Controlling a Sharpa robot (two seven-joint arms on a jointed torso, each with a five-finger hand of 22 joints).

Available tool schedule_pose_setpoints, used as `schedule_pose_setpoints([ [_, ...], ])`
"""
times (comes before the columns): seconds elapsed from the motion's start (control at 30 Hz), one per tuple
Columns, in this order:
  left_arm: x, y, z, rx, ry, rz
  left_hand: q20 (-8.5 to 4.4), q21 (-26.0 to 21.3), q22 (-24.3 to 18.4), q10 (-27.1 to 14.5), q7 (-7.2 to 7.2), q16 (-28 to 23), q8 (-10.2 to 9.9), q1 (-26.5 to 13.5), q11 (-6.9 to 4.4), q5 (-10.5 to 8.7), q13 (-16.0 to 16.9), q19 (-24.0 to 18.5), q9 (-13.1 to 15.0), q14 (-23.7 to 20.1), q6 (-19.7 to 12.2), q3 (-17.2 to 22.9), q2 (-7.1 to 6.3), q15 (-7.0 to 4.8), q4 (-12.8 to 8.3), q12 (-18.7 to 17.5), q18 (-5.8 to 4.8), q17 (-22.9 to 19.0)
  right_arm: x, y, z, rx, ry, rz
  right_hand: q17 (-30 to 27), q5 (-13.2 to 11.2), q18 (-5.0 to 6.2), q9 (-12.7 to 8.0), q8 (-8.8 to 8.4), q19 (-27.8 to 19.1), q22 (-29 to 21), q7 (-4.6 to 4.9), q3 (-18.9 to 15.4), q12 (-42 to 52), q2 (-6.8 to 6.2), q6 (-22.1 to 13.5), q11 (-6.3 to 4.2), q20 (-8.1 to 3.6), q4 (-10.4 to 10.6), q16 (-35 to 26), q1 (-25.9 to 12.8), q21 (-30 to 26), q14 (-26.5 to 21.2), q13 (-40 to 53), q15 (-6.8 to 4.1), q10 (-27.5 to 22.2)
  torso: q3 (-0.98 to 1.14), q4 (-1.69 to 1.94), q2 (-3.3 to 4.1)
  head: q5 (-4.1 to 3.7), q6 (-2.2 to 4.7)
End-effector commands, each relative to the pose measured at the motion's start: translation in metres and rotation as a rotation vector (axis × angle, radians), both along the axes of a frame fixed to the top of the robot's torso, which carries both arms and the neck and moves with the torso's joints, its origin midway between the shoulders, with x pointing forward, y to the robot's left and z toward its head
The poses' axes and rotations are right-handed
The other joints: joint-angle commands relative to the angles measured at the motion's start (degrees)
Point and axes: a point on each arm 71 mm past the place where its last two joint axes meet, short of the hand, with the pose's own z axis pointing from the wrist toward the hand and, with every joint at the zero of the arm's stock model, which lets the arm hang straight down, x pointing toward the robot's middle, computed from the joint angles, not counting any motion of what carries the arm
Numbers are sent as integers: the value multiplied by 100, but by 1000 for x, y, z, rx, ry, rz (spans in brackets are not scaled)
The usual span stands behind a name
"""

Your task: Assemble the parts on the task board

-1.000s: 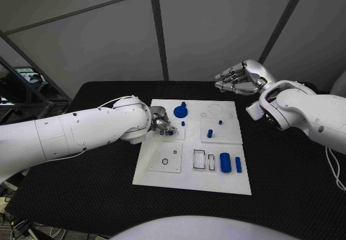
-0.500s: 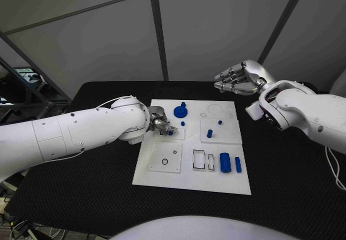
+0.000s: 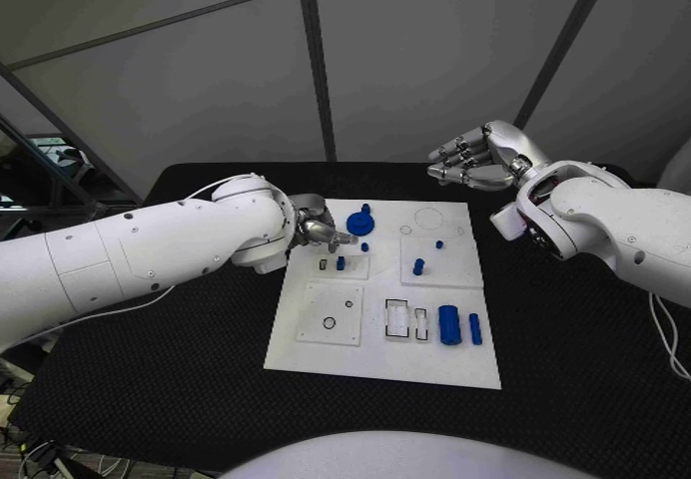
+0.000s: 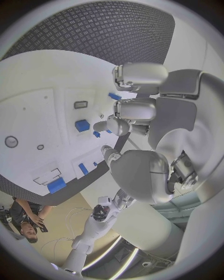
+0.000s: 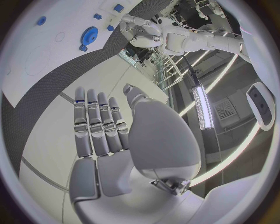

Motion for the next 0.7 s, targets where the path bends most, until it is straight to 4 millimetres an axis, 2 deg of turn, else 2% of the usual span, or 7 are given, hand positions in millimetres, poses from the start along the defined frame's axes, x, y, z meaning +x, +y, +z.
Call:
schedule_pose_setpoints([
  [0.03,2,3,7,-23,11,13,-10,-61,733,-93,18,-28,-16,82,18,-11,-133,219,-8,349,-67,-175,-49,24,60,-101,-16,554,0,1,1,-2,-1,5,-5,33,65,-7,-35,42,-4,13,-27,-20,10,-31,2,-2,13,-5,-64,-27,-40,-2,-13,-21,4,-4,6,-9,-10],
  [0.13,9,10,18,-18,23,11,5,-147,635,-189,45,-34,-41,169,42,-8,-277,168,-30,347,-141,-342,-20,45,124,-208,9,551,0,0,1,-2,0,3,-6,33,65,-7,-35,42,-5,13,-28,-20,11,-32,2,-2,13,-5,-64,-28,-40,-2,-13,-21,1,1,3,-12,-7],
  [0.23,22,20,28,18,54,2,91,-545,190,-603,199,-183,-316,509,177,-12,-812,-79,-254,281,-440,-587,71,152,141,-644,115,415,1,0,1,-3,0,1,-10,35,65,-7,-34,45,-11,14,-36,-19,14,-36,3,0,12,-5,-70,-35,-42,-2,-11,-25,3,6,2,-17,12],
  [0.27,25,23,30,26,57,4,104,-571,166,-636,223,-195,-372,578,199,-12,-852,-94,-302,273,-481,-617,77,170,127,-672,121,404,1,0,1,-3,1,0,-10,35,65,-7,-34,45,-11,14,-36,-19,14,-36,3,0,12,-5,-70,-35,-42,-2,-11,-25,3,8,1,-17,14],
  [0.37,37,31,33,51,58,23,176,-607,144,-692,342,-209,-671,845,289,3,-929,-108,-559,262,-643,-747,137,247,92,-690,126,393,1,0,1,-3,1,0,-11,37,66,-6,-34,46,-13,14,-37,-19,15,-37,3,0,11,-4,-70,-37,-42,-2,-11,-26,4,0,0,-1,29],
  [0.43,45,36,34,67,58,38,224,-602,163,-690,387,-191,-866,997,328,9,-948,-94,-801,268,-573,-911,212,298,125,-644,127,409,1,0,1,-3,1,0,-11,37,66,-6,-34,46,-13,14,-37,-19,15,-37,3,0,11,-4,-70,-37,-42,-2,-11,-26,-1,-4,5,7,44],
  [0.7,65,42,25,135,73,68,233,-546,244,-636,367,-139,-994,1192,322,4,-919,-46,-1048,291,-368,-1160,256,282,157,-539,111,457,0,1,1,-2,2,2,-14,42,66,-6,-32,49,-16,14,-39,-17,19,-37,3,1,9,-3,-69,-40,-41,-1,-11,-26,-5,-5,15,-1,33],
])
